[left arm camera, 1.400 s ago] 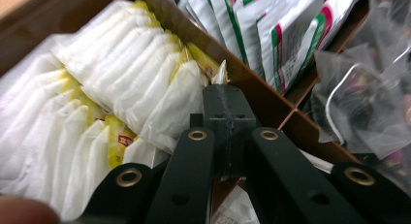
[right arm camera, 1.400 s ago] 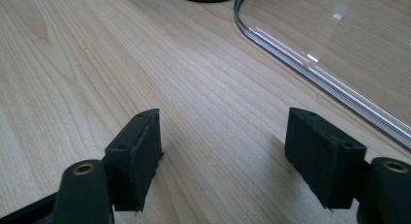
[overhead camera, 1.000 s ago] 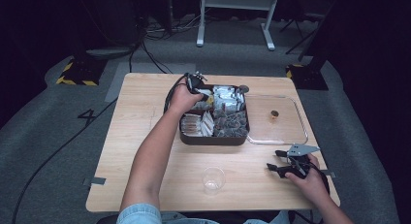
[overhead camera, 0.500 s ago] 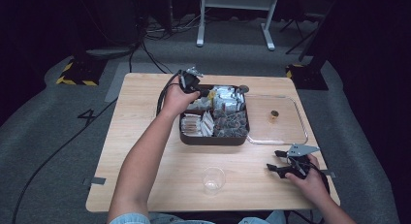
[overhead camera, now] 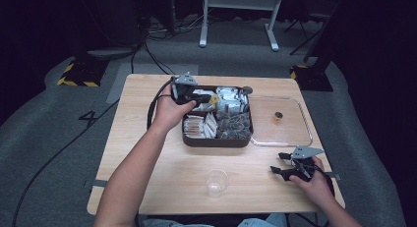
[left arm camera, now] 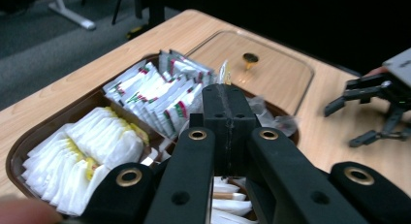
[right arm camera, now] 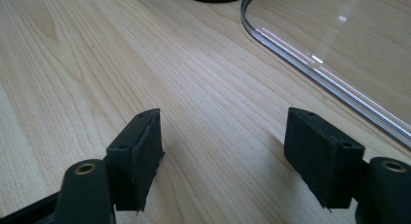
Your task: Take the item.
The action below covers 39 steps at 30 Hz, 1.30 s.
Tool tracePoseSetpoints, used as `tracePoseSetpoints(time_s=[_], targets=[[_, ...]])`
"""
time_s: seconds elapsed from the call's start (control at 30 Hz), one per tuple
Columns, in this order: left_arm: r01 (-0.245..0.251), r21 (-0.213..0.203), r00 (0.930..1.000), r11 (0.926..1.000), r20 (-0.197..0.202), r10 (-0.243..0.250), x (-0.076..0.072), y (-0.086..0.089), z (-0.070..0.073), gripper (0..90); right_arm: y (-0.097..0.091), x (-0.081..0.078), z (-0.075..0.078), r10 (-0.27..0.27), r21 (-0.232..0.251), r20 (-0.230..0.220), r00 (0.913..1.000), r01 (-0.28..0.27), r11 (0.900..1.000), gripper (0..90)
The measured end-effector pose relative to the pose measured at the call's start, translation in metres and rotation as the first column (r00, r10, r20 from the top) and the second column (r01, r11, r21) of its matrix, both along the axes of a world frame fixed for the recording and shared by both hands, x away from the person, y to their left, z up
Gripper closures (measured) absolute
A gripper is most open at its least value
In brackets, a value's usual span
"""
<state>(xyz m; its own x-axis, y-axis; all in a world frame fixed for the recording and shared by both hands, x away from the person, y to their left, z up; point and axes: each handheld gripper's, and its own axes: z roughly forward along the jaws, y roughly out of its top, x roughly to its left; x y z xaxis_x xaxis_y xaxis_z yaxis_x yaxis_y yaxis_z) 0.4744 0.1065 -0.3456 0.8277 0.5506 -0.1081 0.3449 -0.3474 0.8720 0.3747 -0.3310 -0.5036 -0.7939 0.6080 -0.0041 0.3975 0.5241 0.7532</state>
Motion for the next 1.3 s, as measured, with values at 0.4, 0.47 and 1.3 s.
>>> tracePoseSetpoints(time_s=[0.4, 0.47, 1.3], targets=[[0.061, -0.066, 0.9962, 0.9960, 0.067, -0.057, -0.063, 0.006, -0.001, 90.0, 0.000, 0.000, 0.000, 0.000, 0.000, 0.000, 1.0000, 0.000, 1.0000, 30.2], [0.073, -0.070, 0.9949, 0.9949, 0.074, -0.068, -0.074, 0.007, -0.002, 90.0, 0.000, 0.000, 0.000, 0.000, 0.000, 0.000, 1.0000, 0.000, 1.0000, 30.2], [0.237, -0.067, 0.9657, 0.9692, 0.126, -0.227, -0.157, -0.018, -0.025, 90.0, 0.000, 0.000, 0.000, 0.000, 0.000, 0.000, 1.0000, 0.000, 1.0000, 30.1]])
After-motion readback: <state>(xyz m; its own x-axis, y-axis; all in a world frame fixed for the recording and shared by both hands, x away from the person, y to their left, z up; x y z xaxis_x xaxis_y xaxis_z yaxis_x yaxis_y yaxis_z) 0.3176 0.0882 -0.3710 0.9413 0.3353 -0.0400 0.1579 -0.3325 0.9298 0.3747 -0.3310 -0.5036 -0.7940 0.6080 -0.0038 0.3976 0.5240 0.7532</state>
